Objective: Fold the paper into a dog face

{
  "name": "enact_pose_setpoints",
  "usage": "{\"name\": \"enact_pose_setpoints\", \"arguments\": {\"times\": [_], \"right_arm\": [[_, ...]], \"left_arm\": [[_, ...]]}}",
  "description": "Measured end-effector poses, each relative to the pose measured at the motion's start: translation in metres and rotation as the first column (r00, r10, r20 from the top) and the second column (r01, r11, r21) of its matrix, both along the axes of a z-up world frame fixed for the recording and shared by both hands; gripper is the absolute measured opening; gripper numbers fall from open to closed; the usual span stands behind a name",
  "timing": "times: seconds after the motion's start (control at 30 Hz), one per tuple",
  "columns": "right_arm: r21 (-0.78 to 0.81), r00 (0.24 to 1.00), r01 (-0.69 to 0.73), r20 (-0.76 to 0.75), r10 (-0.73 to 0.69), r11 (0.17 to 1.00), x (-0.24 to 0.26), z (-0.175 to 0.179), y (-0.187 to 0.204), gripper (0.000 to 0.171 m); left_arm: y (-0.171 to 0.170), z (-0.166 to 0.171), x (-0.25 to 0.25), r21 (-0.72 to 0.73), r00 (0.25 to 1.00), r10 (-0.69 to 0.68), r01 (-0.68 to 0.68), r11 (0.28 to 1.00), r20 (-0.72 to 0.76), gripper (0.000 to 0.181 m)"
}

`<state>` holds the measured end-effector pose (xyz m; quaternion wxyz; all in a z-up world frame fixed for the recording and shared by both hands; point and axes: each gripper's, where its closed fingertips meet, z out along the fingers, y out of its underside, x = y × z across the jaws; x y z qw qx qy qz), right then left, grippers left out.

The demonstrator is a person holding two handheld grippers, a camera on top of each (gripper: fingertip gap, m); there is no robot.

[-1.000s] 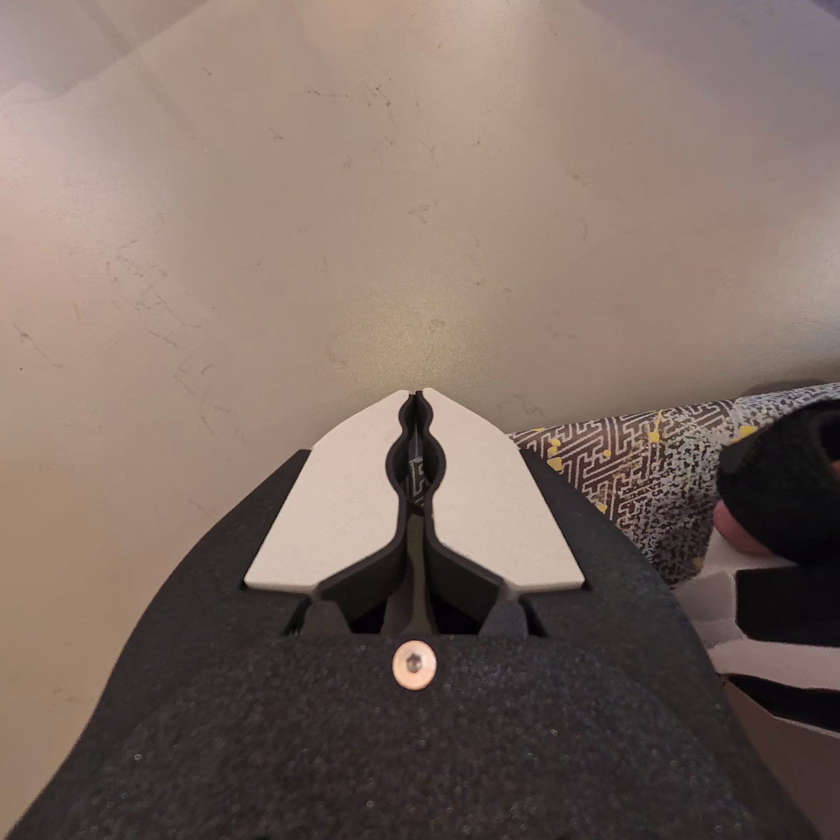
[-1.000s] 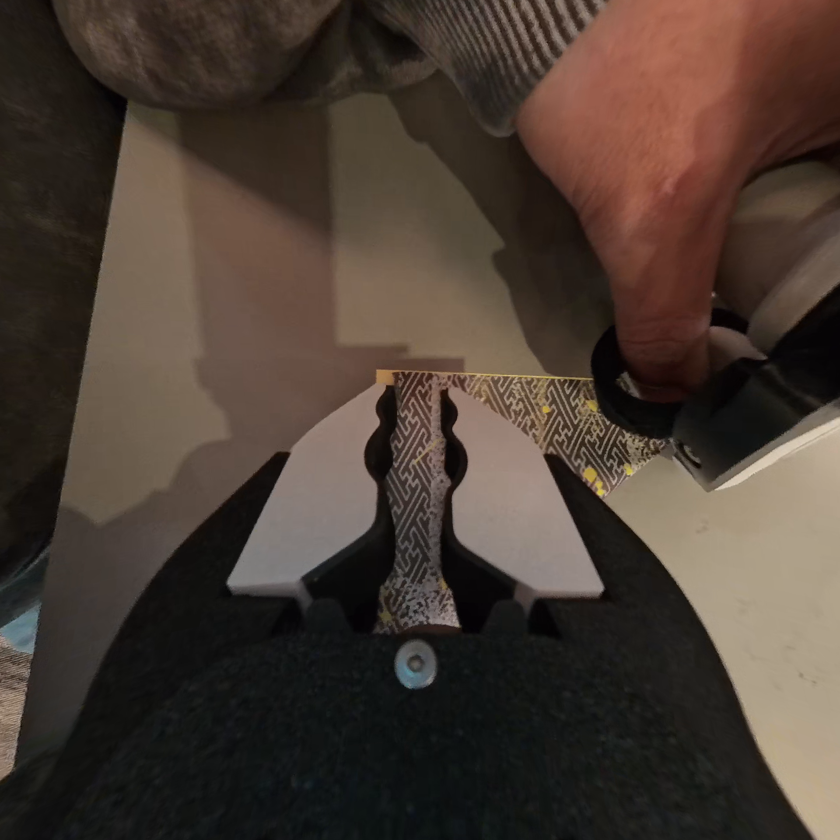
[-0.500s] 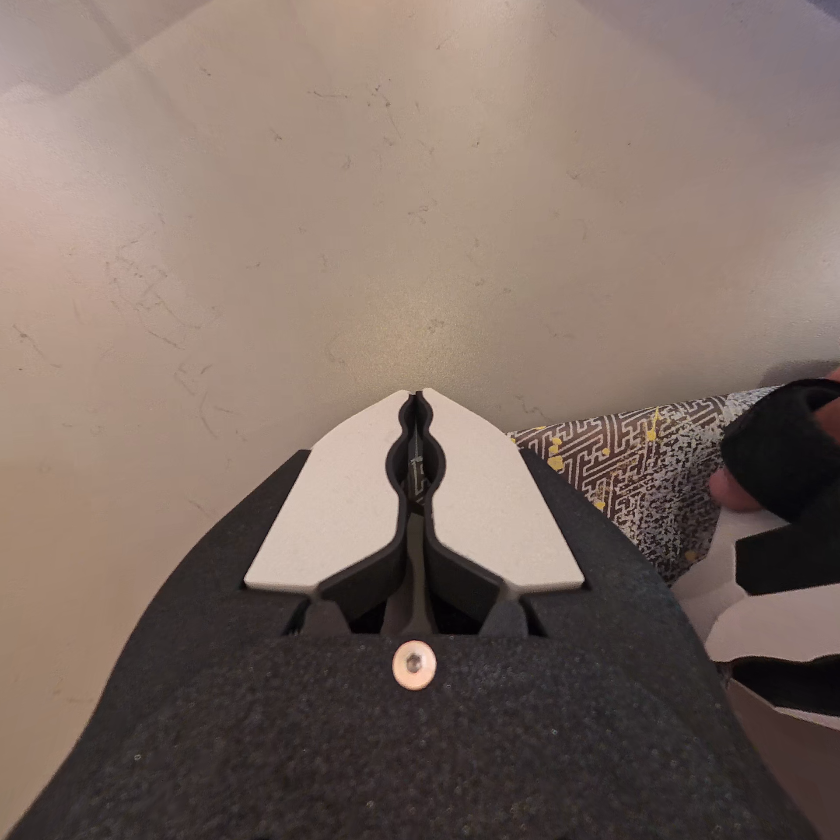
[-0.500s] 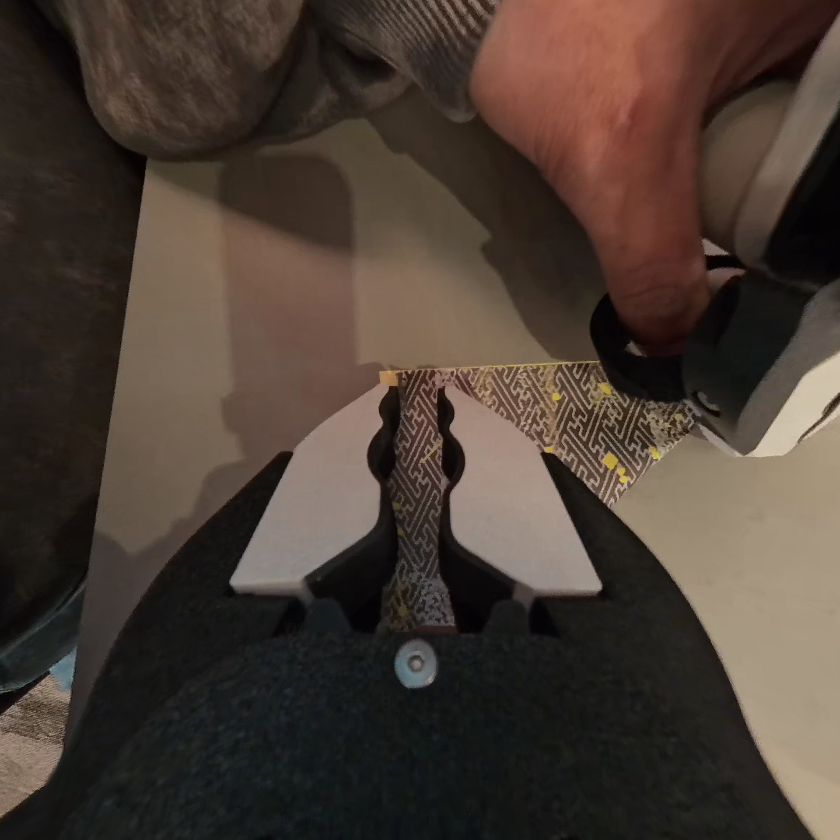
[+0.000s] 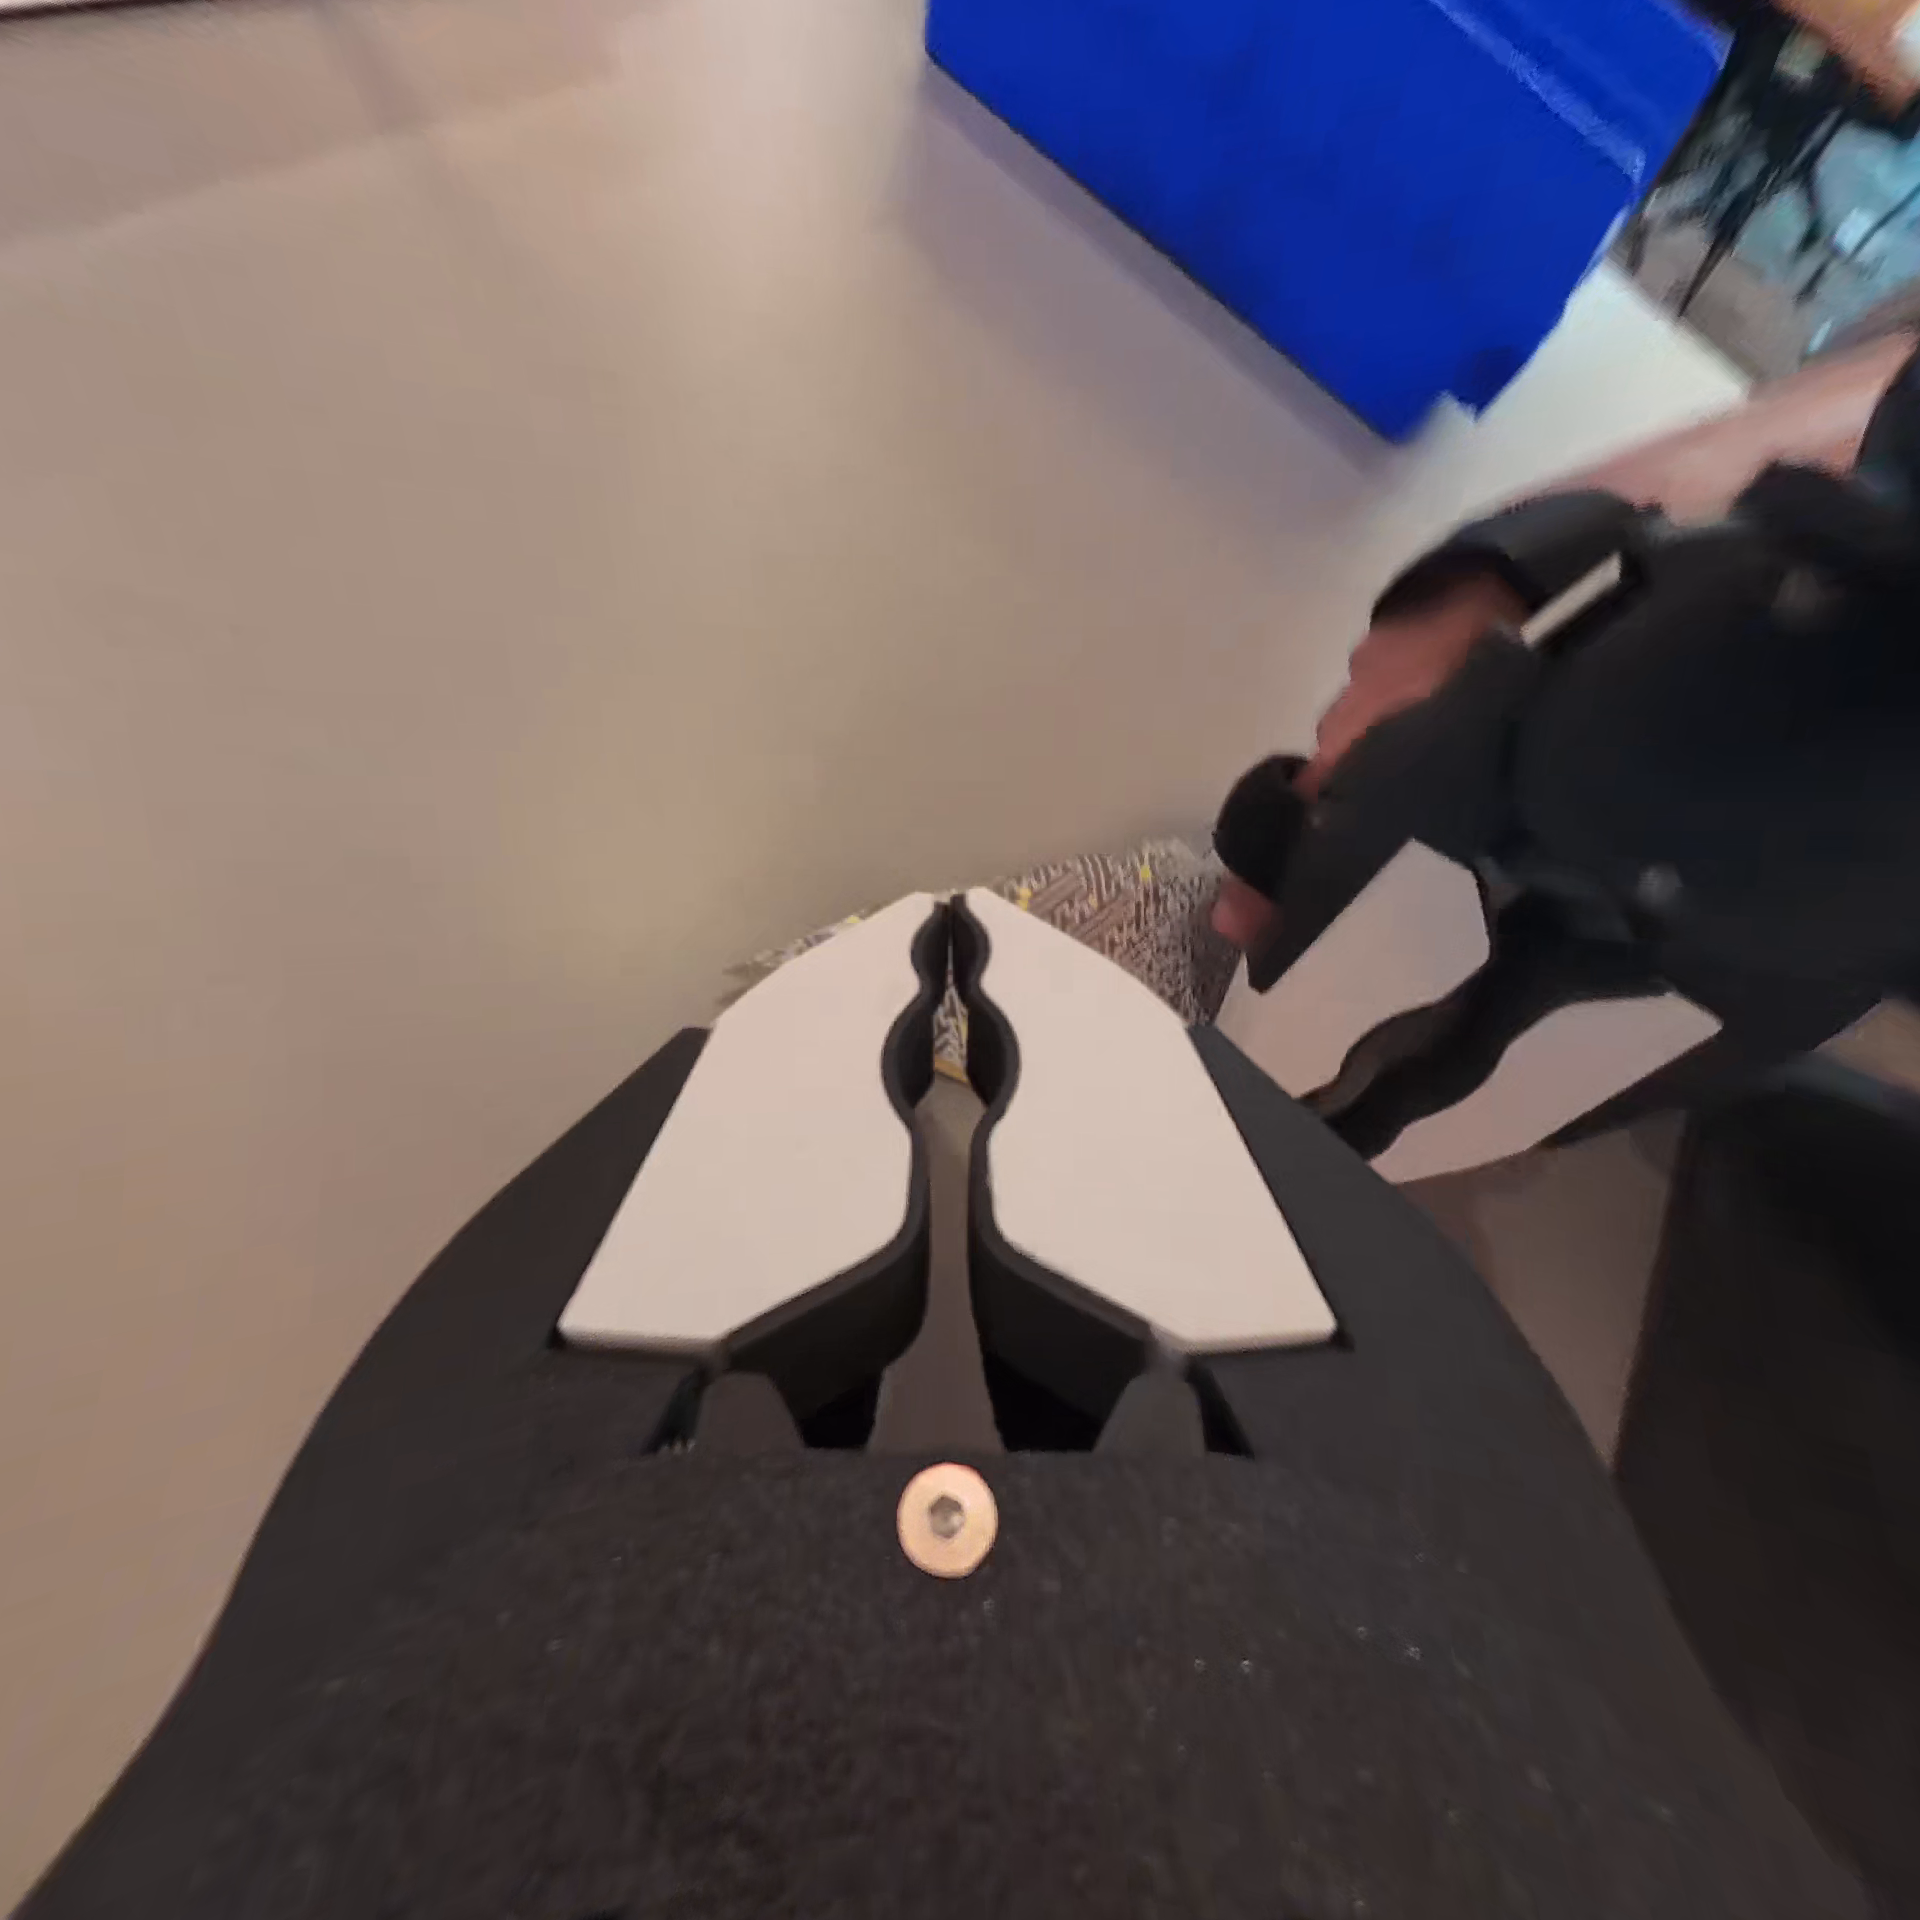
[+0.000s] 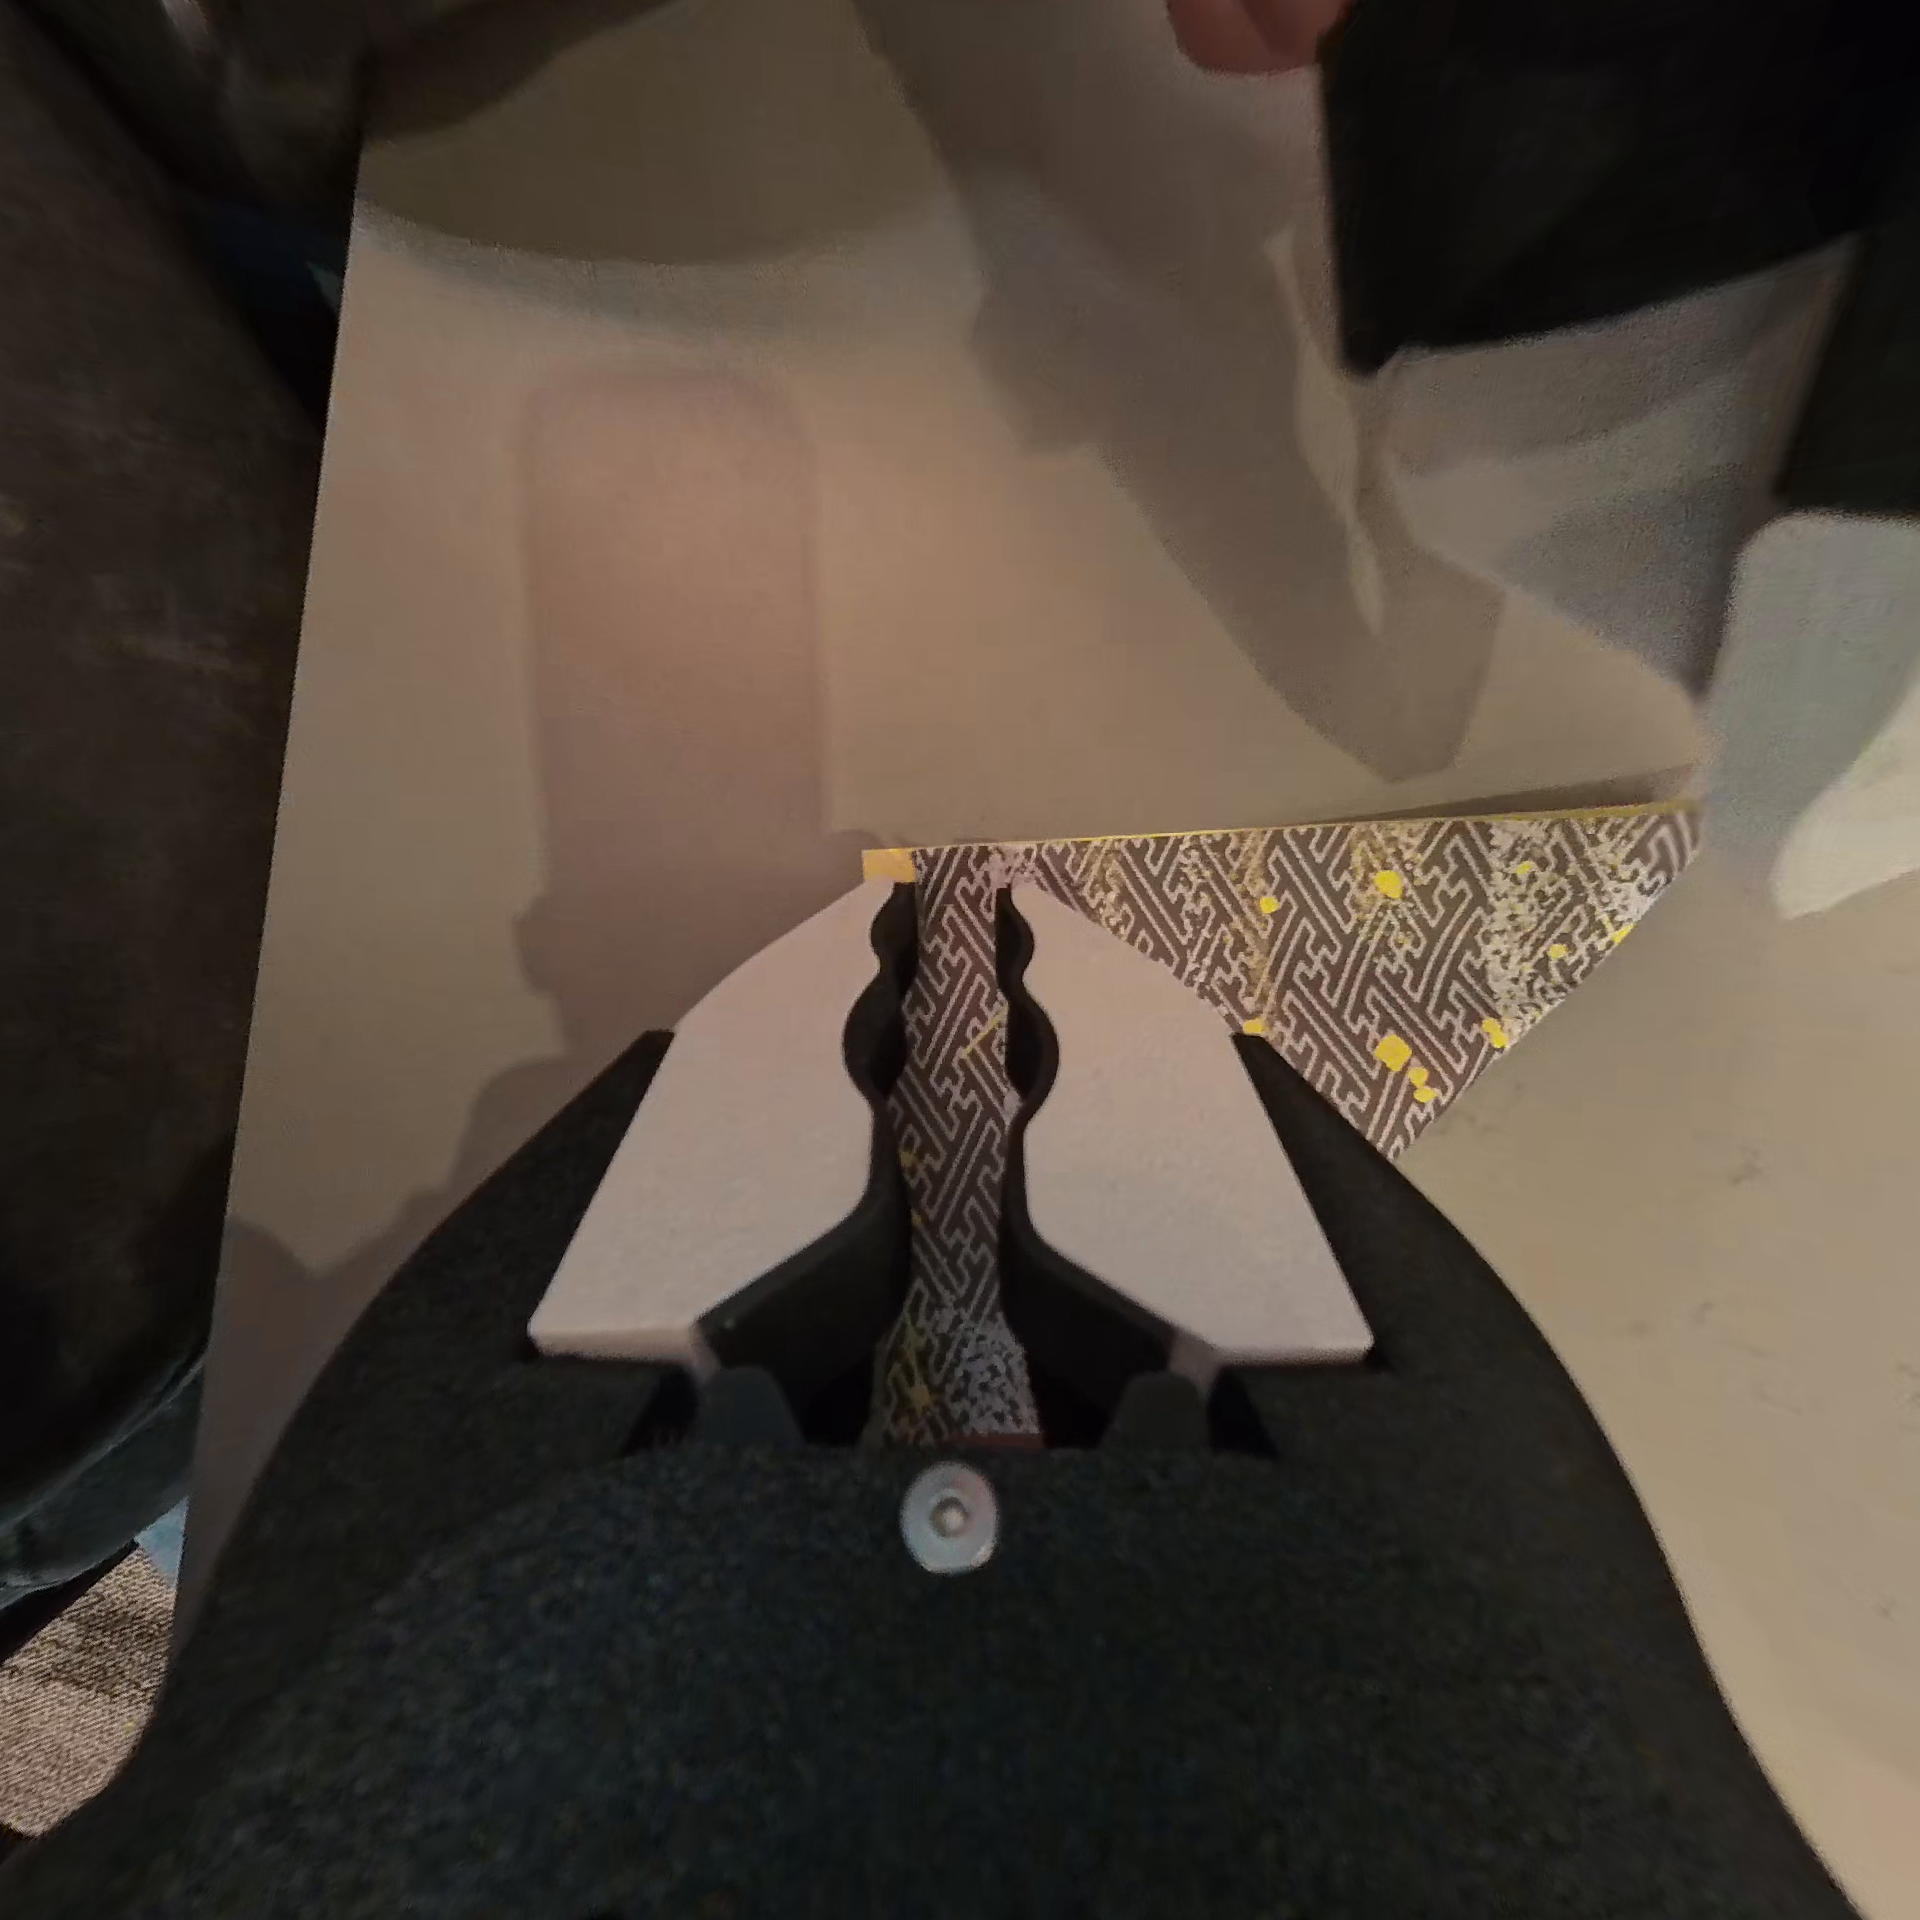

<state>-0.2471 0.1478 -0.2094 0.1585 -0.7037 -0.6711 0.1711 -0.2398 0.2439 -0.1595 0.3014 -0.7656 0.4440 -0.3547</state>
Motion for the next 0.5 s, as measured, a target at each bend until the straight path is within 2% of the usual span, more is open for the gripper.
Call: {"name": "enact_pose_setpoints", "arguments": {"times": [0.07, 0.17, 0.3, 0.5], "right_arm": [[-0.001, 1.000, -0.002, 0.003, 0.002, 1.000, 0.000, 0.000, 0.000, 0.014], [0.001, 1.000, -0.005, 0.007, 0.005, 1.000, 0.000, -0.001, 0.001, 0.013], [0.005, 1.000, -0.003, 0.012, 0.003, 1.000, -0.001, 0.000, 0.000, 0.014], [0.022, 1.000, 0.003, 0.005, -0.003, 1.000, -0.001, -0.001, 0.001, 0.014]], "left_arm": [[-0.001, -0.005, 0.002, 0.035, 0.999, 0.010, -0.008, 0.999, -0.052, 0.000], [-0.007, -0.018, 0.008, 0.005, 0.995, -0.004, 0.005, 1.000, -0.099, 0.000], [0.005, -0.045, 0.002, 0.014, 0.977, 0.065, -0.063, 0.998, -0.203, 0.000], [0.016, -0.049, -0.004, 0.012, 0.963, 0.131, -0.132, 0.991, -0.233, 0.000]]}}
